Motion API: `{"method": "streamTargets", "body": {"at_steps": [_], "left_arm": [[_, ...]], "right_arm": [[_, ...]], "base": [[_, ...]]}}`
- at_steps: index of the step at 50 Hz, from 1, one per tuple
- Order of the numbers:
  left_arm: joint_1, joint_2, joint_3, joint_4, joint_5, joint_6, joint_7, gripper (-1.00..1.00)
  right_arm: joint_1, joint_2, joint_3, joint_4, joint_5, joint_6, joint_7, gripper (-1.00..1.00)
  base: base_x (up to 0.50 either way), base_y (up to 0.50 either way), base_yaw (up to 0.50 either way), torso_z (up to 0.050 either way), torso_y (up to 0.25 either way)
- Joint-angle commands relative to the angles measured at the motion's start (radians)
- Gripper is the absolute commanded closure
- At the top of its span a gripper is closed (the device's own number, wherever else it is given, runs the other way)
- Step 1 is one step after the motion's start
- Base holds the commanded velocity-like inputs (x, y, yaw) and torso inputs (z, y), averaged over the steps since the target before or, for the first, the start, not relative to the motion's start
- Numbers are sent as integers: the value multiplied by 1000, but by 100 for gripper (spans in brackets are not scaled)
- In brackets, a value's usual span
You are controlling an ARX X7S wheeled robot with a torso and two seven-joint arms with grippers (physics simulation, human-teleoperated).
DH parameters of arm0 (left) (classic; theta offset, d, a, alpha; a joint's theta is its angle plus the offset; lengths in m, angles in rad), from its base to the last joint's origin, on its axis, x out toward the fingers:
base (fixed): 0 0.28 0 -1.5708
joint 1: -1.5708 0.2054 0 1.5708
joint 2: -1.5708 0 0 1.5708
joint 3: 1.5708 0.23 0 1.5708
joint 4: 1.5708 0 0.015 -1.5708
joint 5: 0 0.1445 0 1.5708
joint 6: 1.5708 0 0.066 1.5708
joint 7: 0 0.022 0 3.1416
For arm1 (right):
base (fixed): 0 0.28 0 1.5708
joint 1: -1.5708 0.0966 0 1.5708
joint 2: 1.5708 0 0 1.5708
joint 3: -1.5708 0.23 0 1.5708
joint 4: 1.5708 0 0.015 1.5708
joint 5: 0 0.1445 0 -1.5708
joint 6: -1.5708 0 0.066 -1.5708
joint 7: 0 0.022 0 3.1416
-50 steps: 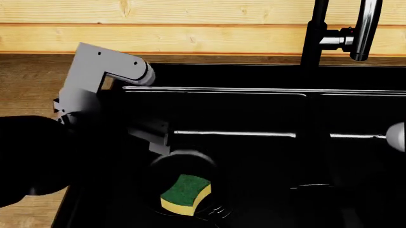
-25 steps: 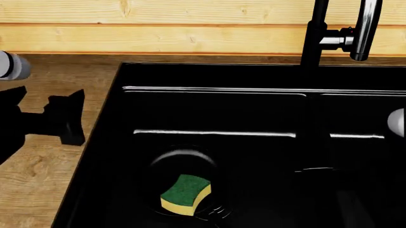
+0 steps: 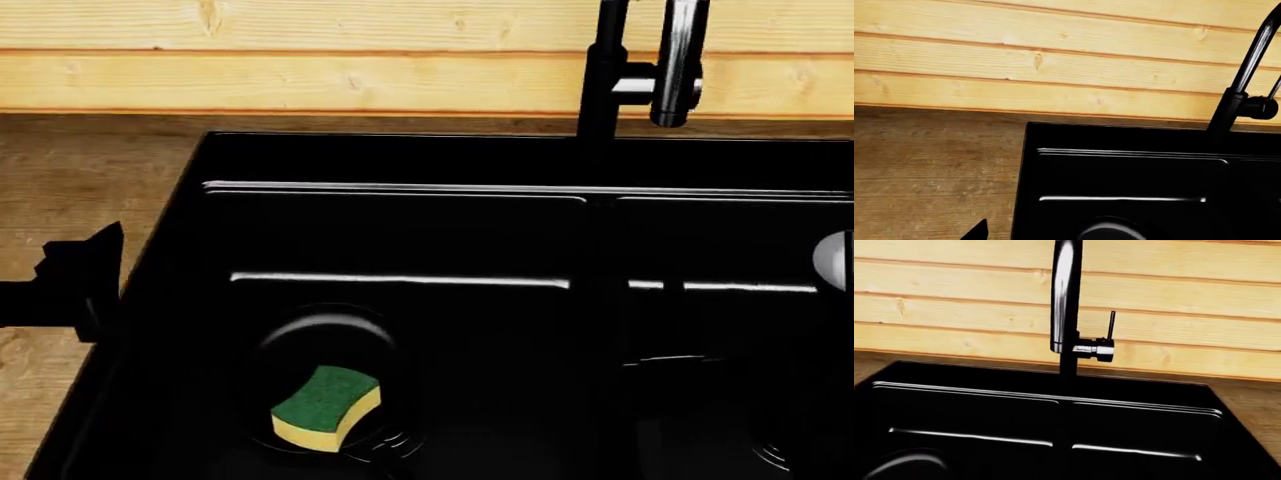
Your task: Pick the pan and sponge and place them into the sink. Then turn on the water.
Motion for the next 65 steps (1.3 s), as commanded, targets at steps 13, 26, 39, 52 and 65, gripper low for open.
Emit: {"method": "streamTargets", "body": {"at_steps": [13,26,39,52,65], "left_arm": [[29,-5,-31,3,-48,14,-18,-100],[61,-8,-21,11,-6,42,-4,-100],[46,-23,9,-16,31,45,26,-100],[48,-35,3,-18,36,56,30,-100],[44,-26,14,-15,37,59,20,-100]], "right_arm": [[-30,11,20,-20,28,-10,7,-100],[7,-14,-17,-2,-1,4,-14,-100],[8,-28,-26,18,-13,-2,-28,-100],[-10,-17,-7,9,-8,-12,-4,-100],[-28,-9,2,-7,-7,-20,0,-100]], "base": [[0,-328,0,0,0],[0,-312,0,0,0],[0,-230,0,0,0],[0,-4,0,0,0],[101,0,0,0,0]]}}
